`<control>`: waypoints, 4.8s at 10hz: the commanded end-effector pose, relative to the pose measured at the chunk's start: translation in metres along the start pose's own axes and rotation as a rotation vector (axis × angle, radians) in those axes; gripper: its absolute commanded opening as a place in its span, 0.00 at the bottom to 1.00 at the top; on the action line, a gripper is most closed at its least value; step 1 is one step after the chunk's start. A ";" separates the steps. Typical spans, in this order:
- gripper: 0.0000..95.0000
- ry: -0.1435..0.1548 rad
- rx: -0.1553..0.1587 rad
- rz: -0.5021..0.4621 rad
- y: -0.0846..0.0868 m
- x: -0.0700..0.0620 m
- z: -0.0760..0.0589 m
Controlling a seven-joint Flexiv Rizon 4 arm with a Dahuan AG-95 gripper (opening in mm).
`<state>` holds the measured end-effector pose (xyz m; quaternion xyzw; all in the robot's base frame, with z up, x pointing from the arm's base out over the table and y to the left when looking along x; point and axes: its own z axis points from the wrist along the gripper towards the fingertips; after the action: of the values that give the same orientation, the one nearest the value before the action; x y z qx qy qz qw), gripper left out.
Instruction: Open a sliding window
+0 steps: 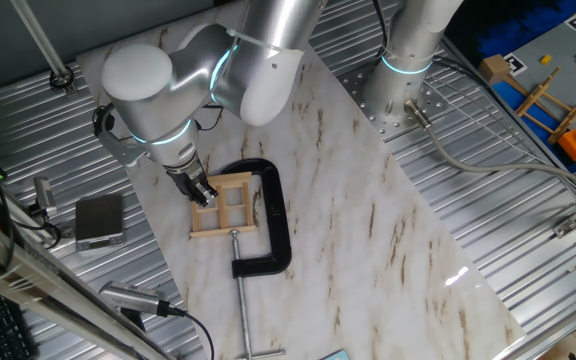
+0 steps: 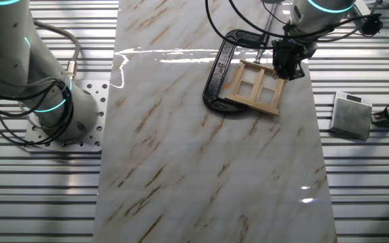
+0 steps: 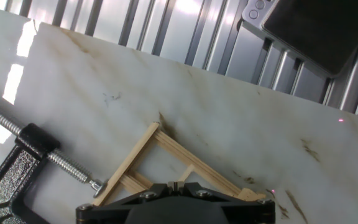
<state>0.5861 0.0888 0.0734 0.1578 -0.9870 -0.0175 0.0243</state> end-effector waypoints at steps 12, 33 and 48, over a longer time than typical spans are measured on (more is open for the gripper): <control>0.00 -0.006 -0.009 -0.020 0.000 0.000 0.000; 0.20 -0.011 -0.063 0.267 -0.003 0.018 0.041; 0.40 -0.017 -0.128 0.296 0.005 0.007 0.050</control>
<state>0.5755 0.0919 0.0244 0.0091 -0.9965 -0.0783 0.0276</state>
